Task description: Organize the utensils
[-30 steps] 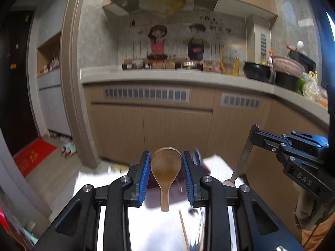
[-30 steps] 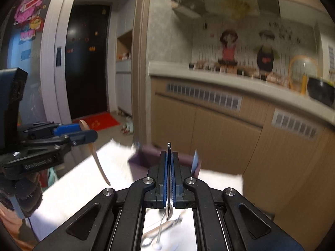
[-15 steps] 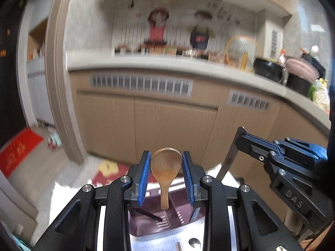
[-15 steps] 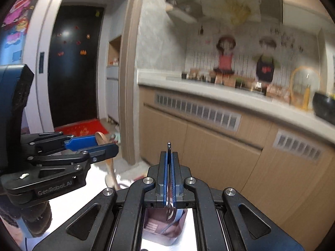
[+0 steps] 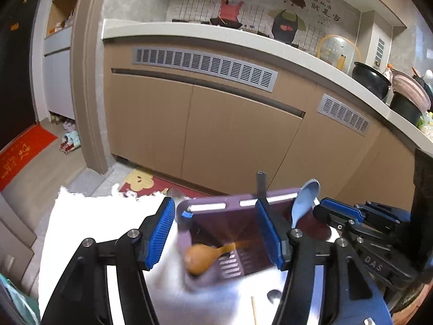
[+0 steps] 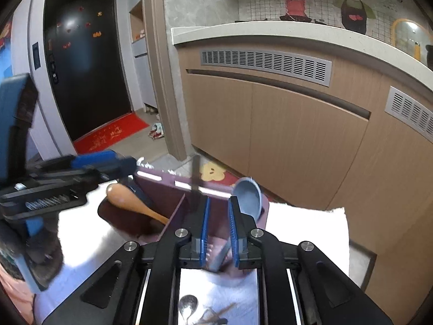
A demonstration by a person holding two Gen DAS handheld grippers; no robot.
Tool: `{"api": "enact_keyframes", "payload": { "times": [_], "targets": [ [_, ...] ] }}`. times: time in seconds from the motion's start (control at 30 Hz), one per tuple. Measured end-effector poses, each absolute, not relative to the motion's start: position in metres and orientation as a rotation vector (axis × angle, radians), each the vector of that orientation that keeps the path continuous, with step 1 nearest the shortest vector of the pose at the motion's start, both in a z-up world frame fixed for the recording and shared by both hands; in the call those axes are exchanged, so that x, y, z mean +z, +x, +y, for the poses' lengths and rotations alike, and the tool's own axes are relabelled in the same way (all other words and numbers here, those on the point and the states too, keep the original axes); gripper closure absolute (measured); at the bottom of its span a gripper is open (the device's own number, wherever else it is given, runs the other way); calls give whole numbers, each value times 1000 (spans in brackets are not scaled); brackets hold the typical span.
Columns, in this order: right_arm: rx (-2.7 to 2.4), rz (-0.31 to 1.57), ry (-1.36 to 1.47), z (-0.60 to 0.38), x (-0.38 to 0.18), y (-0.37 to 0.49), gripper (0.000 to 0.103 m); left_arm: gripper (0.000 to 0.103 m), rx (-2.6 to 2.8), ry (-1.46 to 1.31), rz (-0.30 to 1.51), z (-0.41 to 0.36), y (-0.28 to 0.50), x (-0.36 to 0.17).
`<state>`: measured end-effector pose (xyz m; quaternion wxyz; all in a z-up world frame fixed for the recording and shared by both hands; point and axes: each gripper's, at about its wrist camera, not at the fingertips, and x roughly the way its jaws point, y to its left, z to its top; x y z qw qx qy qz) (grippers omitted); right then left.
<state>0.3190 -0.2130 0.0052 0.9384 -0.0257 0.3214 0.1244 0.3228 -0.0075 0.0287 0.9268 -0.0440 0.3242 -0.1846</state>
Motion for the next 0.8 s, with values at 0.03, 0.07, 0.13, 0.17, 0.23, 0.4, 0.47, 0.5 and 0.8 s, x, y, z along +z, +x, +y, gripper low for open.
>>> {"api": "enact_keyframes", "payload": {
  "times": [0.03, 0.07, 0.13, 0.17, 0.23, 0.4, 0.47, 0.5, 0.8],
  "targets": [
    [252, 660, -56, -214, 3, 314, 86, 41, -378, -82, 661, -6, 317, 29],
    [250, 664, -59, -214, 2, 312, 84, 41, -379, -69, 662, -5, 309, 27],
    [252, 688, -63, -216, -6, 299, 82, 41, -390, -47, 677, -5, 296, 22],
    [252, 697, -65, -214, -9, 291, 81, 41, -400, -40, 687, -6, 289, 19],
    [239, 708, -90, -214, -20, 273, 79, 39, -428, -24, 713, -9, 273, 9],
    [239, 752, -122, -217, -45, 230, 79, 38, -515, 41, 806, -29, 246, -21],
    [249, 773, -120, -220, -54, 217, 79, 38, -539, 69, 849, -40, 239, -34],
    [255, 785, -117, -221, -60, 212, 78, 38, -539, 78, 863, -44, 236, -37],
    [380, 861, -171, -194, -82, 232, 66, 36, -402, 74, 900, -26, 213, -47]
  ]
}}
